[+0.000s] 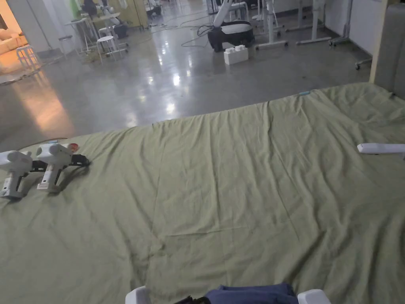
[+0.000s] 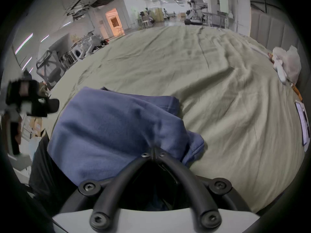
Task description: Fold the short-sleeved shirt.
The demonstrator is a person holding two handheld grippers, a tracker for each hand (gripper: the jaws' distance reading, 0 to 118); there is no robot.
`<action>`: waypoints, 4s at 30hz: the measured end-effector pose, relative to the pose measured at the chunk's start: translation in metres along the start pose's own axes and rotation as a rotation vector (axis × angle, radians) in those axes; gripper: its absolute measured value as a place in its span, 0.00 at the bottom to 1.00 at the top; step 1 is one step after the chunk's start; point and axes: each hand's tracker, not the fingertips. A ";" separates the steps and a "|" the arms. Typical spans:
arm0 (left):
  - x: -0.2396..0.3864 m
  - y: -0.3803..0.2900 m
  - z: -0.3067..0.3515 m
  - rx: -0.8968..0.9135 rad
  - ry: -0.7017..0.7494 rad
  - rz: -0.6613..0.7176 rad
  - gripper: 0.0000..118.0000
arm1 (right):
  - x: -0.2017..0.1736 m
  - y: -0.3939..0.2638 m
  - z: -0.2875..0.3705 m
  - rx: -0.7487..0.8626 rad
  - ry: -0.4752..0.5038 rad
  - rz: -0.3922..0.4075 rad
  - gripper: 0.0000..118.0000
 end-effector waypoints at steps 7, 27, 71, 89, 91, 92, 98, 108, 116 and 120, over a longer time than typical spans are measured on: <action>-0.014 -0.015 -0.070 -0.138 -0.103 0.161 0.75 | -0.015 0.014 0.000 -0.094 -0.061 0.064 0.00; -0.093 0.103 0.178 0.088 0.319 0.119 0.25 | 0.004 -0.030 0.081 0.164 0.041 -0.147 0.00; 0.198 -0.018 0.189 0.896 0.552 -0.775 0.00 | -0.044 0.042 0.254 0.916 -0.204 0.089 0.00; 0.194 -0.019 0.185 0.876 0.529 -0.736 0.00 | -0.039 0.037 0.253 0.911 -0.208 0.045 0.00; 0.195 -0.017 0.187 0.877 0.518 -0.728 0.00 | -0.040 0.037 0.254 0.916 -0.209 0.048 0.00; 0.195 -0.016 0.188 0.878 0.516 -0.727 0.00 | -0.040 0.038 0.254 0.917 -0.206 0.046 0.00; 0.205 -0.009 0.196 0.878 0.501 -0.759 0.54 | -0.036 0.051 0.268 0.935 -0.189 0.038 0.65; 0.197 -0.013 0.184 0.886 0.497 -0.747 1.00 | -0.035 0.046 0.259 0.932 -0.170 0.045 0.99; 0.194 -0.011 0.181 0.910 0.477 -0.722 1.00 | -0.035 0.042 0.254 0.950 -0.146 0.033 1.00; 0.192 -0.010 0.186 0.922 0.464 -0.690 1.00 | -0.036 0.043 0.254 0.945 -0.171 0.039 1.00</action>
